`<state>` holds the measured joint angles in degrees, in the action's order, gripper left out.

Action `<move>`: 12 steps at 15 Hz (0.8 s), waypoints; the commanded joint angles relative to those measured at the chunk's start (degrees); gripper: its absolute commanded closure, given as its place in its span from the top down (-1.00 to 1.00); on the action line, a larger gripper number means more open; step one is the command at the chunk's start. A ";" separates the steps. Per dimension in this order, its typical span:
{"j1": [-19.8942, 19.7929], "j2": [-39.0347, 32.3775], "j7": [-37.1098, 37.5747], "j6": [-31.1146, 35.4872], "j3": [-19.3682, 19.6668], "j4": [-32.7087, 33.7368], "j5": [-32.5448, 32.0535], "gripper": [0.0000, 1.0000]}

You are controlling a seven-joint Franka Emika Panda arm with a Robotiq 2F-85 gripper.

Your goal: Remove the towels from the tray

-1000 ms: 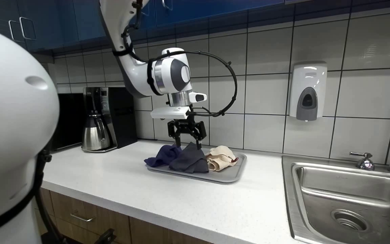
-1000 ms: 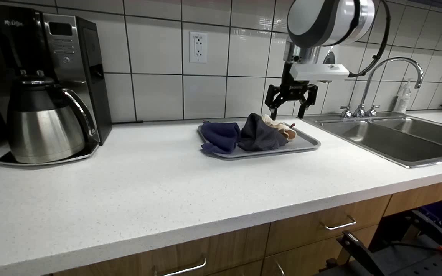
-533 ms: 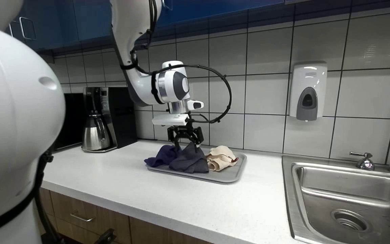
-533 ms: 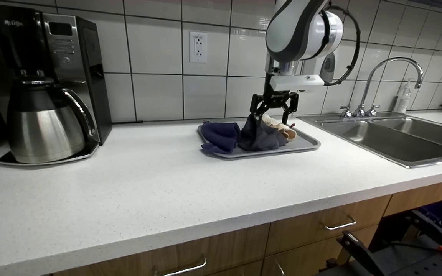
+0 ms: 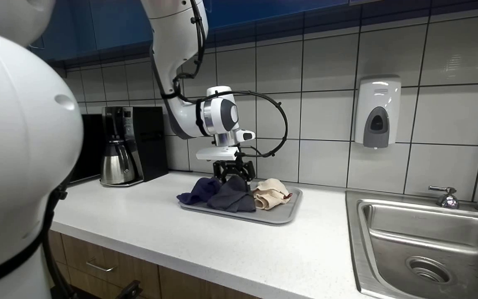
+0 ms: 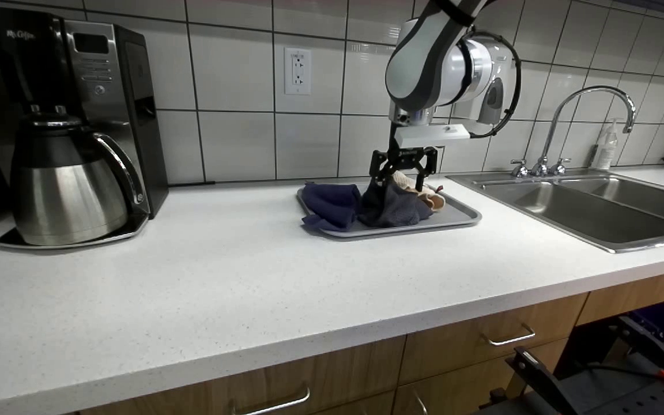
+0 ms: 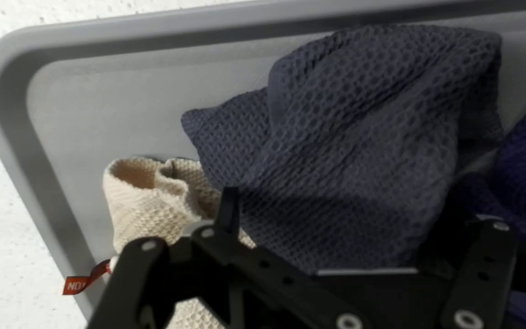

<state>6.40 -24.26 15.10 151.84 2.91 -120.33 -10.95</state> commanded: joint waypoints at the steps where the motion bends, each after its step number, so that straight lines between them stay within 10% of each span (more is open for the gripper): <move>1: 1.09 -3.55 0.05 -1.24 1.37 4.25 -0.42 1.00; 7: 1.33 -7.32 -0.66 -2.08 1.23 8.07 0.59 1.00; 8: 1.43 -7.77 -0.64 -1.91 1.27 8.46 0.57 0.50; 12: 1.51 -8.74 -0.84 -1.66 1.11 9.15 0.97 -0.02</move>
<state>7.31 -31.91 15.07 151.70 3.58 -113.27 -10.85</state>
